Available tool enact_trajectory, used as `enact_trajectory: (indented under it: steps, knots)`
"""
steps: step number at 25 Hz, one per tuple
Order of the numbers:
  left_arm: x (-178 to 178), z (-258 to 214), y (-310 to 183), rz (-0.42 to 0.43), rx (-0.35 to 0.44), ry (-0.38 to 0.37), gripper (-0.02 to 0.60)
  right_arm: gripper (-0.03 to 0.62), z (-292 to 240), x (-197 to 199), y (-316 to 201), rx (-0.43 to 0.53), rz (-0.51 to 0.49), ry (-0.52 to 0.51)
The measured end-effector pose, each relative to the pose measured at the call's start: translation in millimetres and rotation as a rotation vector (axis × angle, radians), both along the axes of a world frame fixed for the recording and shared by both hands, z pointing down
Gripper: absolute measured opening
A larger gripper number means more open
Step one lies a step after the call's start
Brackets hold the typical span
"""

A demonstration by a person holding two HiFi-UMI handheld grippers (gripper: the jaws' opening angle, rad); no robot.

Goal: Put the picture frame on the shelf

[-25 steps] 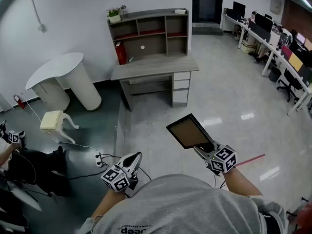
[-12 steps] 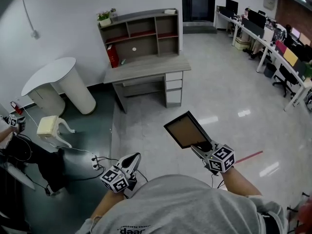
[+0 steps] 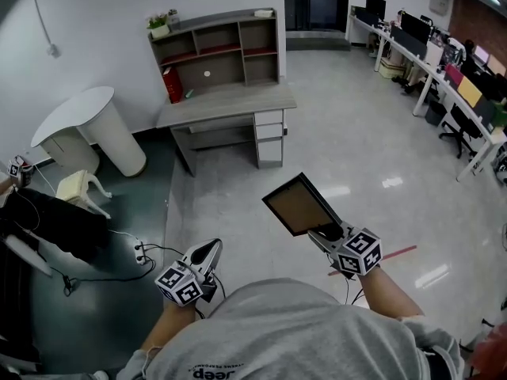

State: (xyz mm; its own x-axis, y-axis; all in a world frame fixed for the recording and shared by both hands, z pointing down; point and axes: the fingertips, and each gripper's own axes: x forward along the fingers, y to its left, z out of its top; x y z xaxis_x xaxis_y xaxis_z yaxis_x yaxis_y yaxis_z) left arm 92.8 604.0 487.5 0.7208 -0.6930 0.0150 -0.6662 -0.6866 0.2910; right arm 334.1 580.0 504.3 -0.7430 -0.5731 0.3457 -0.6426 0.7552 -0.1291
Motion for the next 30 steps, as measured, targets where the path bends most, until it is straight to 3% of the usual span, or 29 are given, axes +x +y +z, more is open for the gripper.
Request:
enact_trajectory:
  steps: [6, 20, 25, 30]
  knots:
    - [20.7, -1.1, 11.8, -0.027, -0.016, 0.015, 0.011, 0.075, 3.4, 25.0, 6.8, -0.016, -0.013, -0.001]
    - [17.7, 13.5, -29.8, -0.009, -0.038, 0.032, 0.011, 0.075, 6.6, 12.4, -35.4, -0.025, -0.02, 0.005]
    - [-5.9, 23.7, -76.5, -0.004, -0.048, 0.062, 0.011, 0.075, 13.0, -12.4, -79.4, -0.04, -0.018, 0.01]
    - [-50.1, 43.9, -154.2, 0.019, -0.073, 0.089, 0.011, 0.075, 18.4, -61.2, -157.7, -0.019, -0.009, -0.006]
